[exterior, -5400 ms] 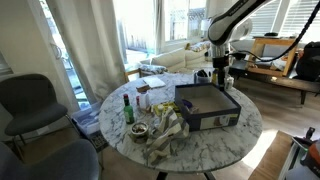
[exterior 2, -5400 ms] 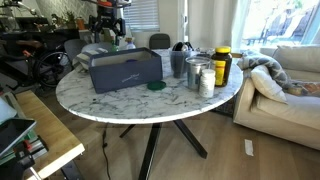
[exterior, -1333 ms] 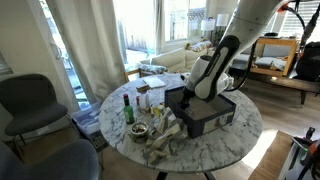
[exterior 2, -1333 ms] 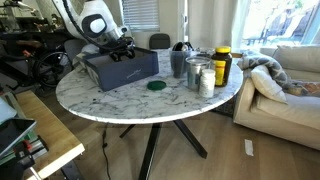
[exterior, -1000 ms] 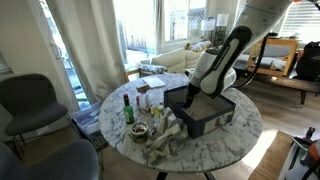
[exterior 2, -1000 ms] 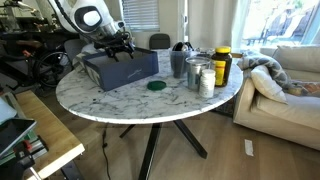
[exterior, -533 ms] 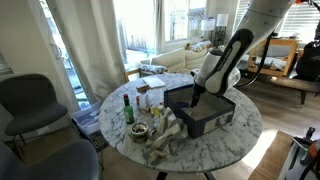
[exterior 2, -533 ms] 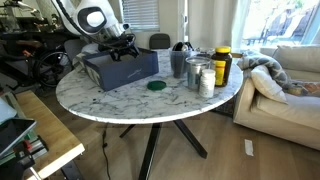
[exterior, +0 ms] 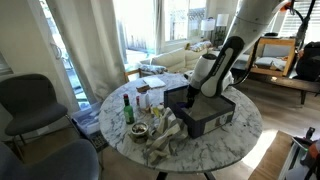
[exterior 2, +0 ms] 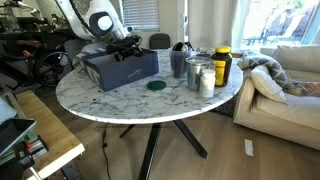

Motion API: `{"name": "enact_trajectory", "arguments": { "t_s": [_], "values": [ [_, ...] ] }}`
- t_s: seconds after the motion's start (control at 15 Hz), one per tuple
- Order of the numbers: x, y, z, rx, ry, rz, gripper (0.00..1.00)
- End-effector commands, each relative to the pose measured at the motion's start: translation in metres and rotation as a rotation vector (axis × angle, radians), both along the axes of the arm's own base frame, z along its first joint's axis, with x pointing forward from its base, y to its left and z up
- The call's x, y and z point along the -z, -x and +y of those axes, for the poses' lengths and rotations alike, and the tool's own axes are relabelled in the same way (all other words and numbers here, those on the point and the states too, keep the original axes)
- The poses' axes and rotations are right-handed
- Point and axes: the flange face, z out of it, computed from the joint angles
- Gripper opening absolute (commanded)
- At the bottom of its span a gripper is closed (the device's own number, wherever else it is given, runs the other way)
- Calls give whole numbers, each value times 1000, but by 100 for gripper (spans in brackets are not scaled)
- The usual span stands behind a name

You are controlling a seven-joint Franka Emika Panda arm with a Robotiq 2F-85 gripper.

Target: Put the blue lid on the silver cup

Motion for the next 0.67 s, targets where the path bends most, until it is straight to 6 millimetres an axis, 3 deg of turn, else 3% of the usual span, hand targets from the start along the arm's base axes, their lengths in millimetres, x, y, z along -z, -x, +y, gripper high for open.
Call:
{"name": "enact_trajectory", "arguments": {
  "t_s": [0.0, 0.4, 0.6],
  "values": [
    [-5, -1, 33, -74, -2, -11, 100],
    [10, -26, 27, -98, 26, -42, 100],
    [30, -34, 26, -88, 16, -6, 91]
  ]
}}
